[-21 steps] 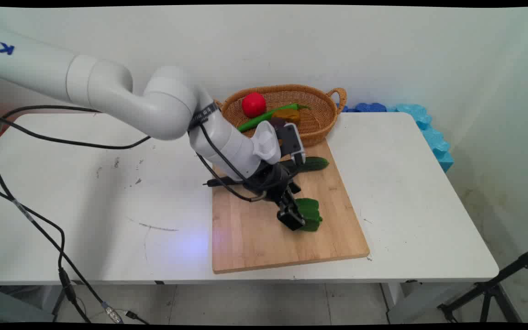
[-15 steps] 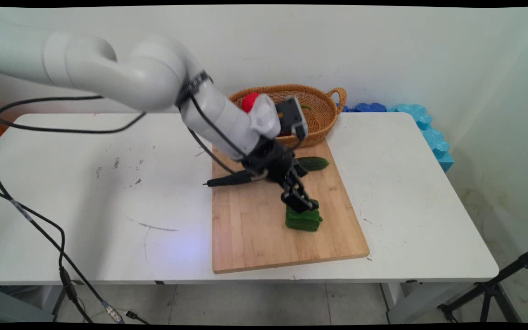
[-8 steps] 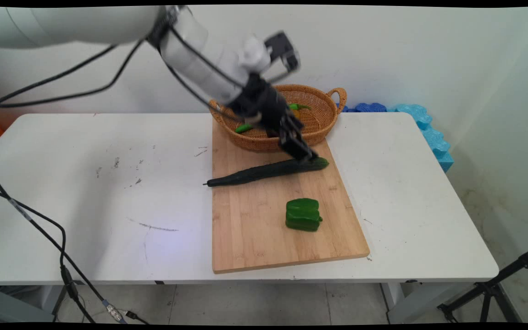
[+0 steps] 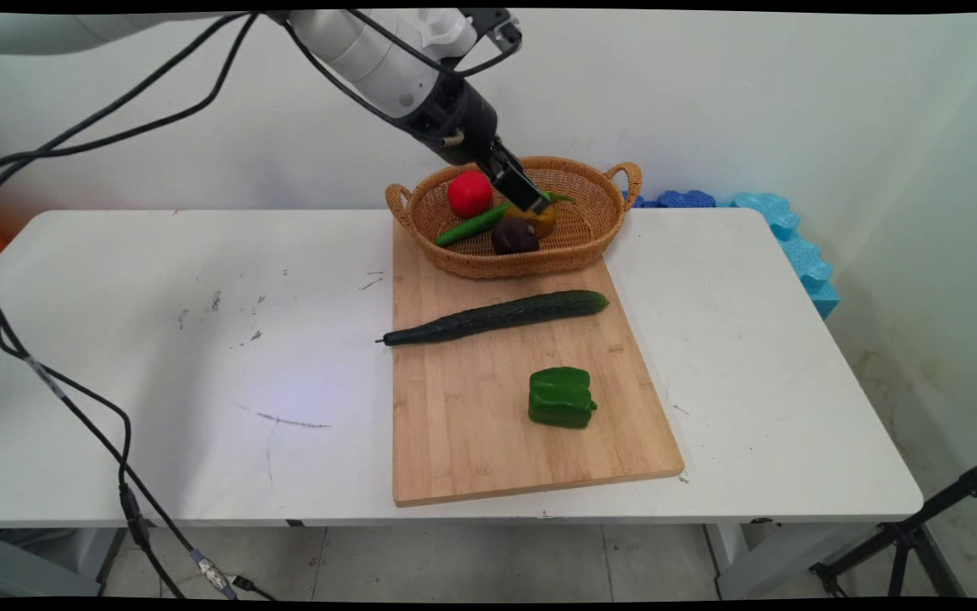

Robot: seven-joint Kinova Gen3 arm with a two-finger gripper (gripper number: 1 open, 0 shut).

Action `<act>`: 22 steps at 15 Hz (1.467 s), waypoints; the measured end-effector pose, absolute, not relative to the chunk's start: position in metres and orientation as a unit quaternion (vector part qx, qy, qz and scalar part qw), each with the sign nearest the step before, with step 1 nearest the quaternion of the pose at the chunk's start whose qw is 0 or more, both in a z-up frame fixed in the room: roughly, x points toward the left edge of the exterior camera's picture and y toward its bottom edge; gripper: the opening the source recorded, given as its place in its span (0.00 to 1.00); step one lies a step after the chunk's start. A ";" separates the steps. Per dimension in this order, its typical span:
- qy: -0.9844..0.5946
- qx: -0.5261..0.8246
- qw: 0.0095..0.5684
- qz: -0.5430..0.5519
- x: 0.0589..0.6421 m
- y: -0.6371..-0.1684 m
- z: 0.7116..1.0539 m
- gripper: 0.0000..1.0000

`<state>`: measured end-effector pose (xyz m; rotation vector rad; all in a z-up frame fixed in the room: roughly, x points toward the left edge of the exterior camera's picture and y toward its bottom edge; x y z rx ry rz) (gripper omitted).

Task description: Pick up the potato from the vegetable basket

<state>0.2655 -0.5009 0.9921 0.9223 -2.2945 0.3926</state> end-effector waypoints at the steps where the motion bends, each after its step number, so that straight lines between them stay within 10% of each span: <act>1: -0.867 0.360 0.308 0.154 0.270 -0.510 0.988 1.00; 22: -0.875 0.396 0.230 0.158 0.251 -0.668 0.869 1.00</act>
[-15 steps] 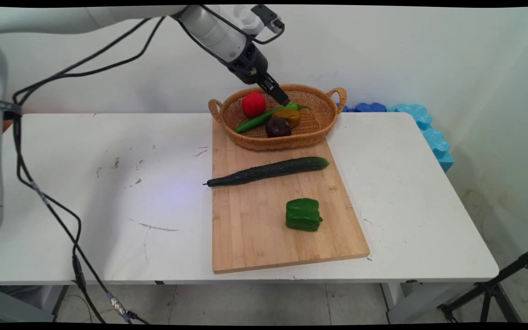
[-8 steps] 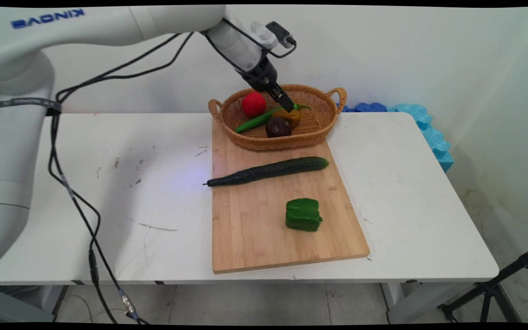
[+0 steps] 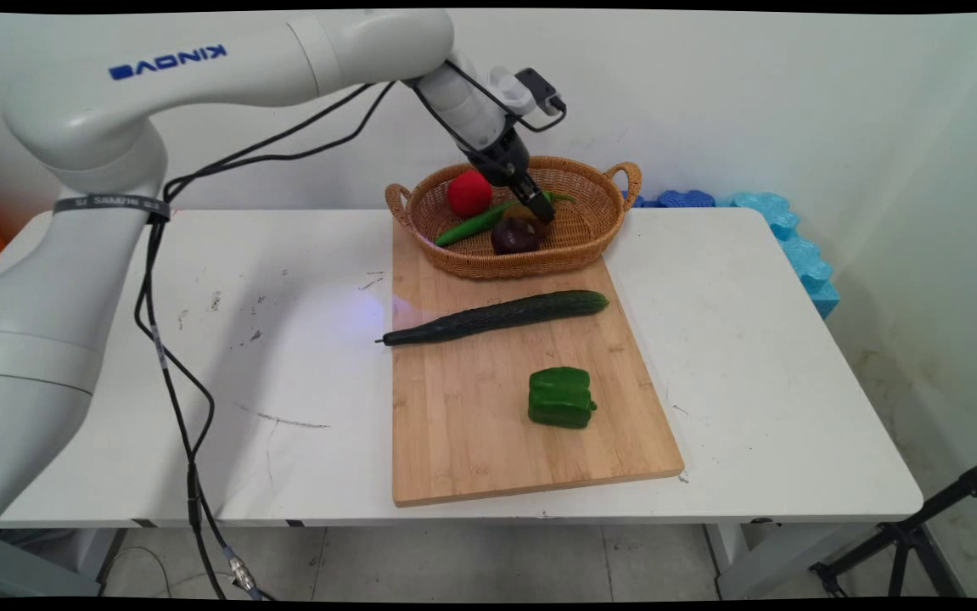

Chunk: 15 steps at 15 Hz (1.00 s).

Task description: Pick up the potato from the vegetable basket, then place the picked object on the cutting board

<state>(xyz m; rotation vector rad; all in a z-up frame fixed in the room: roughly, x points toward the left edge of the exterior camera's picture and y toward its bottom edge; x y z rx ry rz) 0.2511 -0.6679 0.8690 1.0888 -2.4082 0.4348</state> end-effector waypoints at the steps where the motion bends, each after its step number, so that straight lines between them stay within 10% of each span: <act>1: -0.876 0.394 0.229 0.157 0.250 -0.670 0.867 1.00; 8: -0.884 0.381 0.227 0.150 0.242 -0.683 0.851 1.00; 9: -0.885 0.379 0.226 0.150 0.242 -0.684 0.850 0.00; 15: -0.887 0.364 0.236 0.157 0.237 -0.685 0.858 0.00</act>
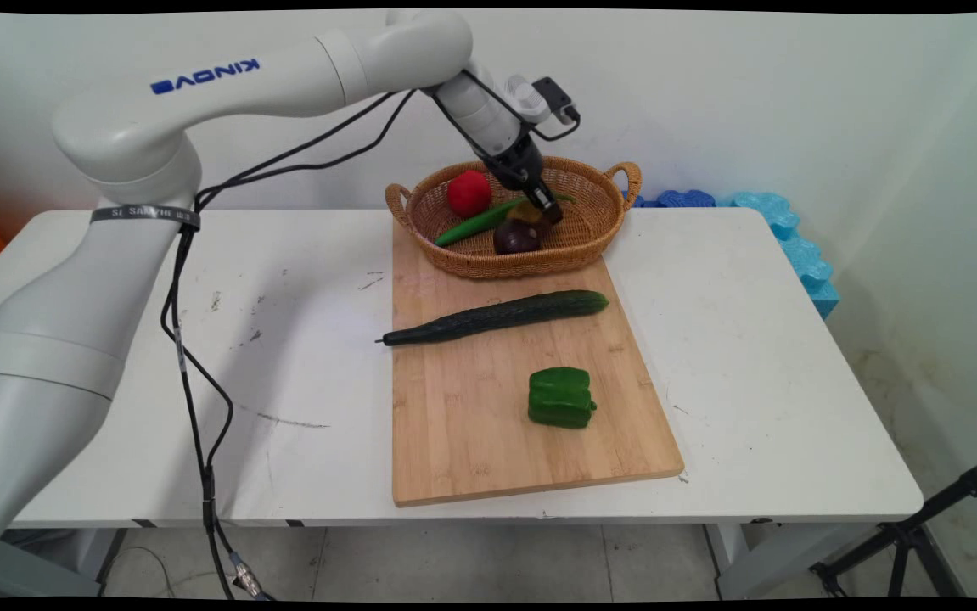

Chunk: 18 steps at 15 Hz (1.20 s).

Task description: Place the picked object on the cutting board

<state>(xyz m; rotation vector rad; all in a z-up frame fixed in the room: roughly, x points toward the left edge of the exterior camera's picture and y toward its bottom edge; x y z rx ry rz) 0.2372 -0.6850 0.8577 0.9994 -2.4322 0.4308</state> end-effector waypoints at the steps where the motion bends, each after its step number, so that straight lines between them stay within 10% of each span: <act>1: -0.886 0.362 0.241 0.161 0.237 -0.682 0.865 0.00; 10: -0.882 0.304 0.309 0.183 0.257 -0.588 0.986 0.00; 18: -0.902 0.254 0.328 0.121 0.286 -0.459 1.015 0.00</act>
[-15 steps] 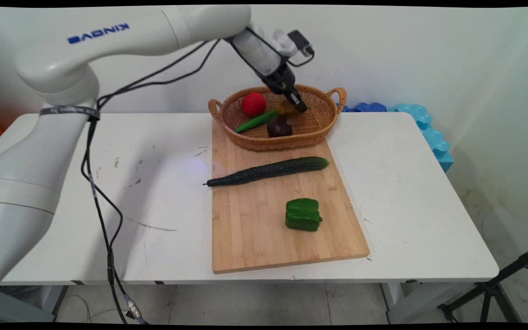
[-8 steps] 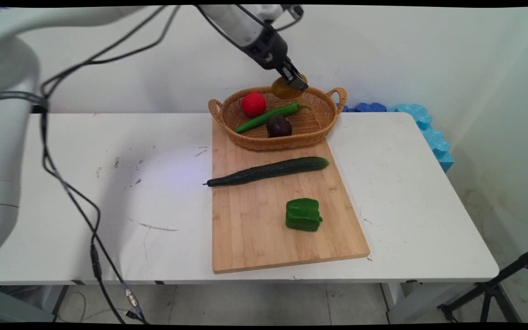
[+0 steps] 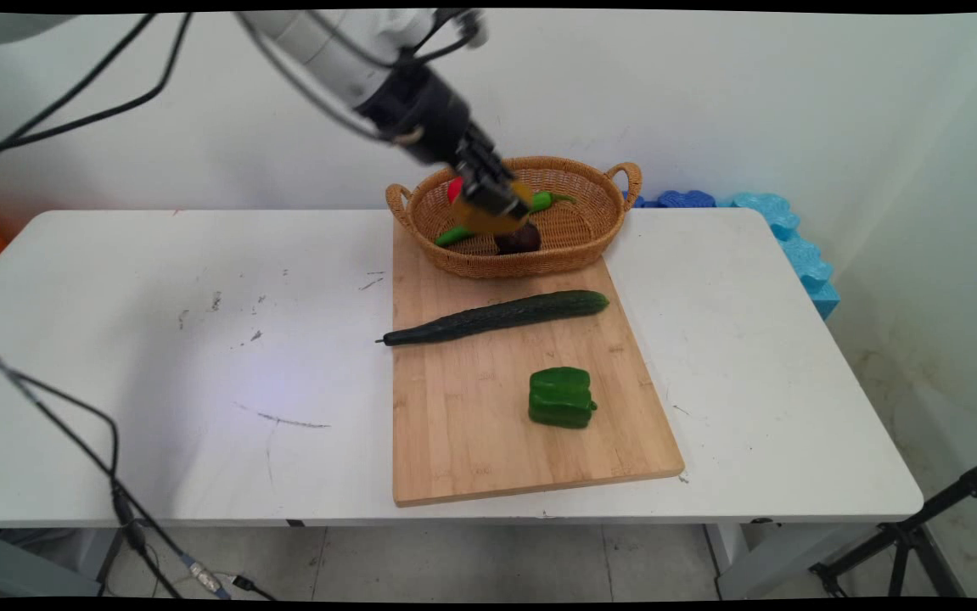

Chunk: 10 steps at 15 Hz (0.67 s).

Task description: Place the picked object on the cutting board

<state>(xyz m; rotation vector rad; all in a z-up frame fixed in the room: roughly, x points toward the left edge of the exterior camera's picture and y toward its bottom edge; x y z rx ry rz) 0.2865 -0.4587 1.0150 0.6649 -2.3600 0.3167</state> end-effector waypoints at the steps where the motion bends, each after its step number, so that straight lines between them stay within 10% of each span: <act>1: -0.905 0.252 0.322 0.115 0.292 -0.443 1.010 0.00; 10: -0.920 0.263 0.278 0.081 0.309 -0.384 0.925 0.00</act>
